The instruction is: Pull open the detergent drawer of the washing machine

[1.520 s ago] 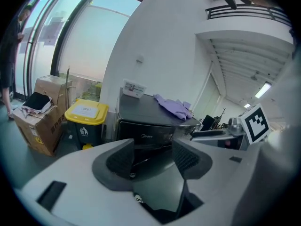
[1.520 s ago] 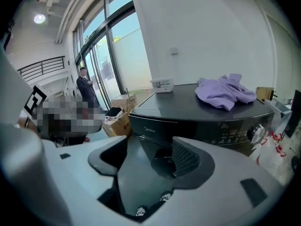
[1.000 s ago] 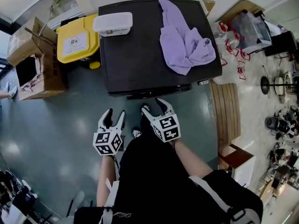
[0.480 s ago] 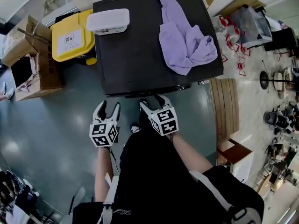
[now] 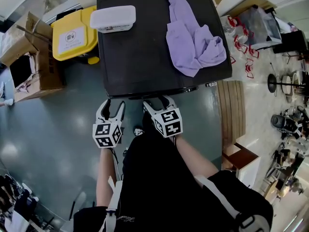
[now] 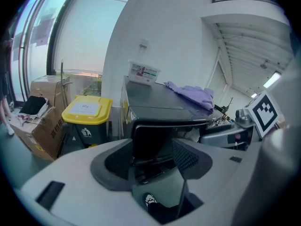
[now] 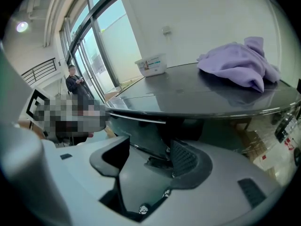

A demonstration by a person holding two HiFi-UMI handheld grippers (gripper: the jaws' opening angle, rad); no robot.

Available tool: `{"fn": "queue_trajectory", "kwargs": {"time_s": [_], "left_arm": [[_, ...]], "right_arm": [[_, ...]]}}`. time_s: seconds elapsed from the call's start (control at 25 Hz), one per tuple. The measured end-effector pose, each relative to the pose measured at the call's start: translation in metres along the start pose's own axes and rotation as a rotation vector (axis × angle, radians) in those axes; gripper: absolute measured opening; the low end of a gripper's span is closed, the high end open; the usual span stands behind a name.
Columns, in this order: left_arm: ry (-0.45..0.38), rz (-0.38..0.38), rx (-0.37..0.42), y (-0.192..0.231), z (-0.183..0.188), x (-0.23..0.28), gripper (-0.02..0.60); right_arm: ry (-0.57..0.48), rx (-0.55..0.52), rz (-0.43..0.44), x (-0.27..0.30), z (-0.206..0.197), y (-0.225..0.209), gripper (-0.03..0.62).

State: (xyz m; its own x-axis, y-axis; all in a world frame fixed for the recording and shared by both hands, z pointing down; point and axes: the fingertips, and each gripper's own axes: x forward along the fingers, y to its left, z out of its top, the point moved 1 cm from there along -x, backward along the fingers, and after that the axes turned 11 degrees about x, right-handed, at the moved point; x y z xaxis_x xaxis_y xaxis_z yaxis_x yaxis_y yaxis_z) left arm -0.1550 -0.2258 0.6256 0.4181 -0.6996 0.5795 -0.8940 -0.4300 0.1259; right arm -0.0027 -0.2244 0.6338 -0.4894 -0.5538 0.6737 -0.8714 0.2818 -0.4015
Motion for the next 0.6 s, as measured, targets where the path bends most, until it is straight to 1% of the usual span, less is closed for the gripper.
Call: {"fn": "queue_trajectory", "kwargs": {"time_s": [0.12, 0.24, 0.6], "left_arm": [[-0.002, -0.002, 0.008, 0.0000, 0.0008, 0.0014, 0.256], [-0.008, 0.000, 0.000, 0.0018, 0.0024, 0.0051, 0.256], [-0.010, 0.017, 0.004, 0.0036, 0.0031, 0.0087, 0.256]], "right_arm": [[-0.002, 0.009, -0.006, 0.0002, -0.0007, -0.0006, 0.273], [-0.005, 0.018, -0.019, 0.0014, -0.0002, -0.0020, 0.270], [-0.022, 0.058, -0.092, 0.0044, -0.0001, -0.0088, 0.221]]}}
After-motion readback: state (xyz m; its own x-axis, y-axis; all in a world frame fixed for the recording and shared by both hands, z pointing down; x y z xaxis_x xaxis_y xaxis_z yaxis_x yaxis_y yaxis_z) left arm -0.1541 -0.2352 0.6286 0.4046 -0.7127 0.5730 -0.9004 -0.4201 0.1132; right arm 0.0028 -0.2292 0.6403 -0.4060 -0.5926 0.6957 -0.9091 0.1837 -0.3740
